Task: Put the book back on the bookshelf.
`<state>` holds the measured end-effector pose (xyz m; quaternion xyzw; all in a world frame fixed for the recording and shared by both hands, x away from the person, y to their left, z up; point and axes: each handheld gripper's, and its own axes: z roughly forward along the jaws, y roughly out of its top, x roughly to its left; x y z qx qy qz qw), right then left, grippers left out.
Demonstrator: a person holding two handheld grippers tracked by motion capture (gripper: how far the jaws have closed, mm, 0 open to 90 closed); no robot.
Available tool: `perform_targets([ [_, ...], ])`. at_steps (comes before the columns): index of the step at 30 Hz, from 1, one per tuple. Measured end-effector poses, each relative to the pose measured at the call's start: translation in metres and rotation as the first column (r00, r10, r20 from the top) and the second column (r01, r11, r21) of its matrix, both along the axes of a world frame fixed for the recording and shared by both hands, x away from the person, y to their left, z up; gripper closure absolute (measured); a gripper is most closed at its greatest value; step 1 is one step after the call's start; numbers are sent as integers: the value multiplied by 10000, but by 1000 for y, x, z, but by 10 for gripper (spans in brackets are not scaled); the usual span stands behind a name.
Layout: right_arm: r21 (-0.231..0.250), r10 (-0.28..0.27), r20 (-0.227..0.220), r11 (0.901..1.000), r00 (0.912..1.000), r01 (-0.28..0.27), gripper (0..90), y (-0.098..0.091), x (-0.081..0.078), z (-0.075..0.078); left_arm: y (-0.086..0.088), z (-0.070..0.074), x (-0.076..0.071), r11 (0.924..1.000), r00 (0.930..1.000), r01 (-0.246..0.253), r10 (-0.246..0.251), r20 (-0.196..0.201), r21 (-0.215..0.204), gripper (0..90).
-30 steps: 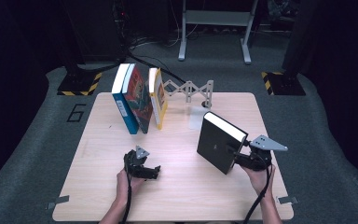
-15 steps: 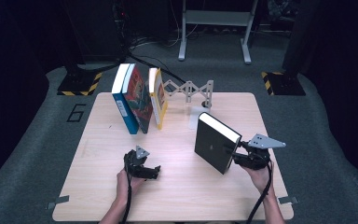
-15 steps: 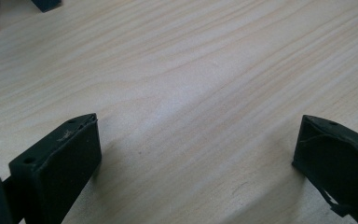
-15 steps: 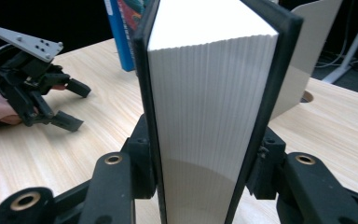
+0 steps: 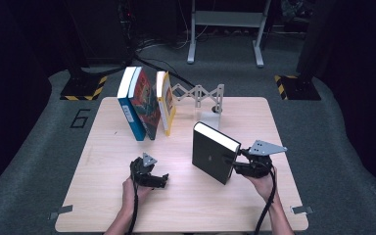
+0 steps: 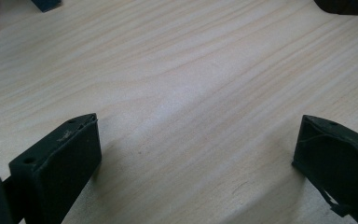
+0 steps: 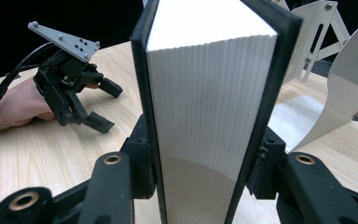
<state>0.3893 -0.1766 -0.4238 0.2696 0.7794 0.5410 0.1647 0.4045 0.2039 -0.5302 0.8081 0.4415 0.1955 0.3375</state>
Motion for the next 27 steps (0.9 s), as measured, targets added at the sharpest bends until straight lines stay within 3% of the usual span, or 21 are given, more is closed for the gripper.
perform_targets([
  [6,4,240,36,9997,9997,-240,533,6,1,0,0,0,0,10000,10000,54,-54,-56,21,5],
  [18,-93,29,-104,10000,9999,-30,504,5,-1,1,3,0,2,9998,9998,197,-196,10,-19,5],
  [23,-52,-168,-136,9998,9998,167,442,1,-5,2,7,1,4,9997,9996,259,-259,-82,3,1],
  [27,-52,-352,-184,9994,9992,351,384,-6,-8,1,11,1,4,9991,9993,358,-359,-83,-216,1],
])
